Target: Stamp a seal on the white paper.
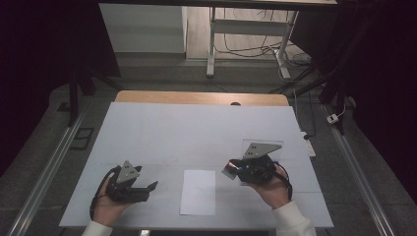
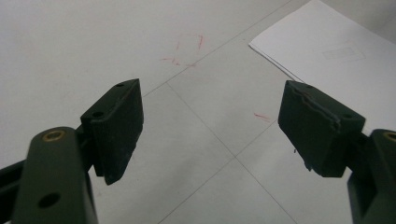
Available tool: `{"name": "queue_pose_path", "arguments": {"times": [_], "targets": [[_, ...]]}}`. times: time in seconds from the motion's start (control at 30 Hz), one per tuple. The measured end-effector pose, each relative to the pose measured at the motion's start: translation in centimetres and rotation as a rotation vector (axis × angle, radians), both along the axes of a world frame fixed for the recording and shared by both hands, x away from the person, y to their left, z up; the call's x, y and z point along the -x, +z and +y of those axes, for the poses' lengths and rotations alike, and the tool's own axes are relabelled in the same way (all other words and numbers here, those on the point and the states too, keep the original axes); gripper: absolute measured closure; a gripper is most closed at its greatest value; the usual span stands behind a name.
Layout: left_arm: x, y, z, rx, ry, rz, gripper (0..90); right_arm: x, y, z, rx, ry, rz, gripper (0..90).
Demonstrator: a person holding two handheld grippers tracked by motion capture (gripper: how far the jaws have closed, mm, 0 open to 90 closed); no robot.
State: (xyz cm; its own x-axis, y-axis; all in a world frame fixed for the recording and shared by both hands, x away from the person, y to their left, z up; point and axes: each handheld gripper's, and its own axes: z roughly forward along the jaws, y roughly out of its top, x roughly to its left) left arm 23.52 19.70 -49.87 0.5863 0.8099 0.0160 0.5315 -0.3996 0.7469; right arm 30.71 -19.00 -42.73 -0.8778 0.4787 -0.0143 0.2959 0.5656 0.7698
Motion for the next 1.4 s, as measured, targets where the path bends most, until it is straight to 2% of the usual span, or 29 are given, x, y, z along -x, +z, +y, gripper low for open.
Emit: {"name": "queue_pose_path", "arguments": {"times": [0.77, 1.4], "targets": [[0.0, 0.2, 0.1, 0.004, 0.001, -0.005, 23.0, 0.7, -1.6, 5.1, 0.035, 0.115, 0.026, 70.0], [0.0, 0.2, 0.2, 0.003, -0.001, -0.004, 23.0, 0.5, -3.3, 8.4, 0.099, 0.176, 0.052, 70.0]]}}
